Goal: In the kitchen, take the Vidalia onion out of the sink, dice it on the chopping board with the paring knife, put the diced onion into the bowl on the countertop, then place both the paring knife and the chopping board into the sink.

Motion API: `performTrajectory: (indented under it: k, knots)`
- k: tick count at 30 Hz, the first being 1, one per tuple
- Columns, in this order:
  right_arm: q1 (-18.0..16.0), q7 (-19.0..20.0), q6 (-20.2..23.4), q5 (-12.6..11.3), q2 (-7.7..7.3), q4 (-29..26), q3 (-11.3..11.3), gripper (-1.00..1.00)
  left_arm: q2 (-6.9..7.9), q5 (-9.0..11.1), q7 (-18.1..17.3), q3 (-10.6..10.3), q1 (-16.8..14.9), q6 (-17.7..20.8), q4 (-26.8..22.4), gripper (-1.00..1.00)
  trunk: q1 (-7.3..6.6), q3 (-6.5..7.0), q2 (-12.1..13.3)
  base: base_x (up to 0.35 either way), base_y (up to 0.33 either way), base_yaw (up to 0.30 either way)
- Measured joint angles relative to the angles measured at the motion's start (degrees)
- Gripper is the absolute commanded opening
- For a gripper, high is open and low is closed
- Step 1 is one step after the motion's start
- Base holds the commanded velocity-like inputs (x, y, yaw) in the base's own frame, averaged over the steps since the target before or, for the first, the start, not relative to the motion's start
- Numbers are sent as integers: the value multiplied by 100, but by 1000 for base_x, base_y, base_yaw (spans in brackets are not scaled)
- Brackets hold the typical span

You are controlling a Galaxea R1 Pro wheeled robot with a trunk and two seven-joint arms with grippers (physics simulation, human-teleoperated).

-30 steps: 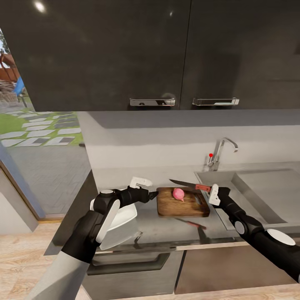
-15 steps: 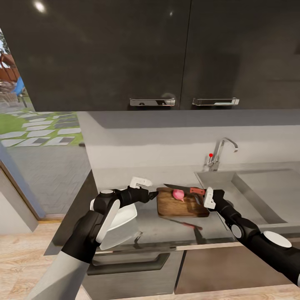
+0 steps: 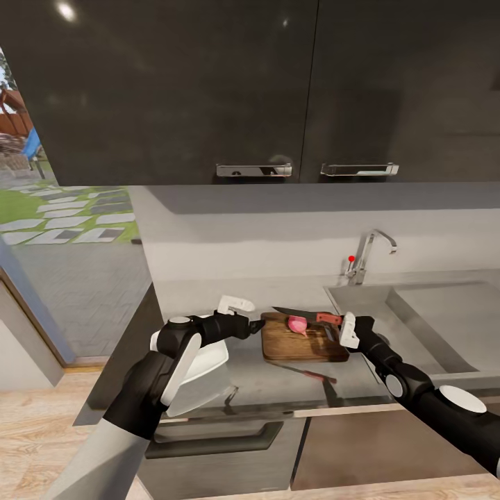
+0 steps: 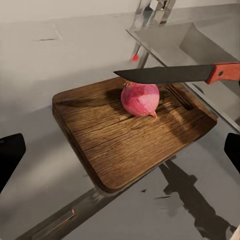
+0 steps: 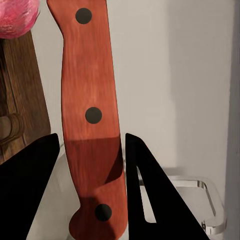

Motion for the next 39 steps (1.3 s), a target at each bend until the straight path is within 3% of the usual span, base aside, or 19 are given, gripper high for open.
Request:
performTrajectory:
  k: [39]
  knots:
    - [0, -10, 48, -9, -20, 13, -59, -100, -4, 0, 0, -1, 0, -4, 1, 100, 0, 0, 0, 0, 0, 0]
